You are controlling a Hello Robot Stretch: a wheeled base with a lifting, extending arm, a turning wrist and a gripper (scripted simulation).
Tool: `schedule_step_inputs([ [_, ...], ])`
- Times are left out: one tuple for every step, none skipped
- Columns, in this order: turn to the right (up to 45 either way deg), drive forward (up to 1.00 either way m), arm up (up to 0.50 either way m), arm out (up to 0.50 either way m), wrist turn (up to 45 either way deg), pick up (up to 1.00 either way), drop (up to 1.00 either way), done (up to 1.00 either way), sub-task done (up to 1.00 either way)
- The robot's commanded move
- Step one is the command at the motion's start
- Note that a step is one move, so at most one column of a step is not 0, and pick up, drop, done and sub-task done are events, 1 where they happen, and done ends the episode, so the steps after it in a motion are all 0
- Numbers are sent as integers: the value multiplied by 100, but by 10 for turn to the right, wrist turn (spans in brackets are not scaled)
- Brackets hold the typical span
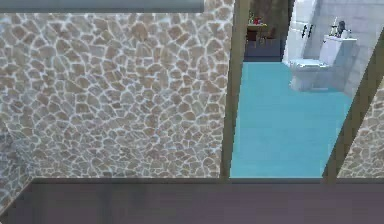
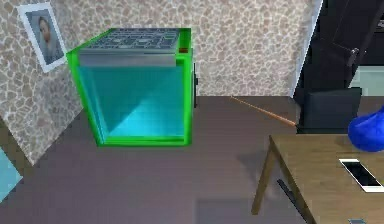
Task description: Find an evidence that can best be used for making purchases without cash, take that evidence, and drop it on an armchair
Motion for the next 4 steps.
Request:
schedule_step_inputs([
  [270,0,0,0,0,0,0,0,0],
  [0,100,0,0,0,0,0,0,0],
  [60,0,0,0,0,0,0,0,0],
  [0,50,0,0,0,0,0,0,0],
])
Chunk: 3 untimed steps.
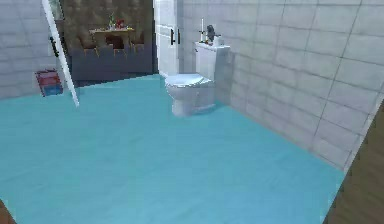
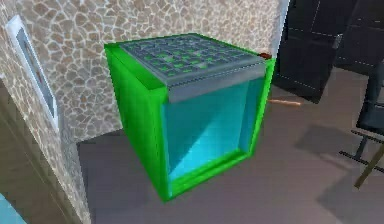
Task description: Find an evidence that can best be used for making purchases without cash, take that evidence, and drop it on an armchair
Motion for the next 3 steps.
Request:
schedule_step_inputs([
  [-150,0,0,0,0,0,0,0,0],
  [0,100,0,0,0,0,0,0,0],
  [0,100,0,0,0,0,0,0,0],
])
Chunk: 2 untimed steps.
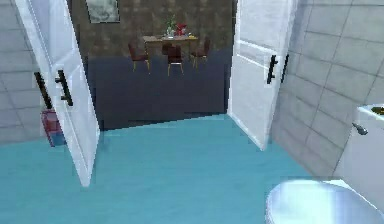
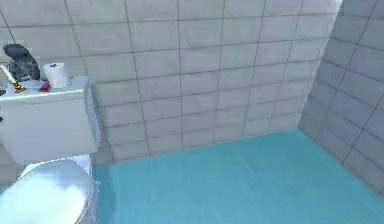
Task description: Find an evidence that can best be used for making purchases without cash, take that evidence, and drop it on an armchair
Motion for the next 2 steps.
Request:
schedule_step_inputs([
  [0,80,0,0,0,0,0,0,0],
  [30,0,0,0,0,0,0,0,0],
])
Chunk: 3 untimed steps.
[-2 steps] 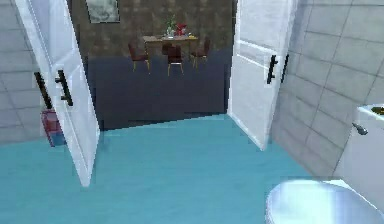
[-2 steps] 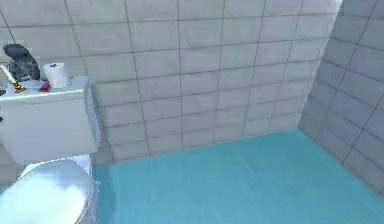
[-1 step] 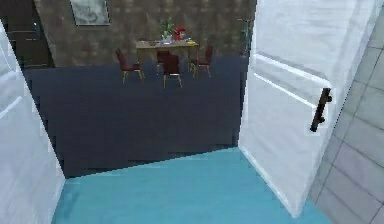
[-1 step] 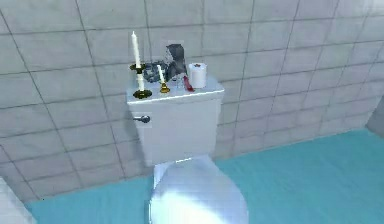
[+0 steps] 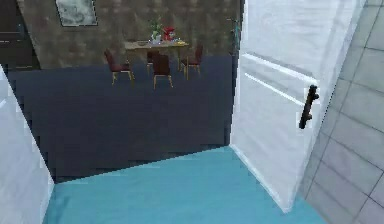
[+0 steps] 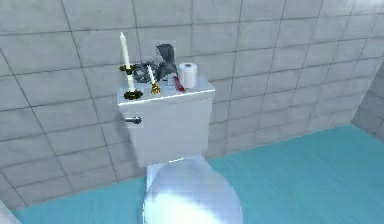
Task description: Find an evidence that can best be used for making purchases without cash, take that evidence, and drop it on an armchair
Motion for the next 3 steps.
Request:
schedule_step_inputs([
  [-450,0,0,0,0,0,0,0,0],
  [-450,0,0,0,0,0,0,0,0],
  [-60,0,0,0,0,0,0,0,0],
])
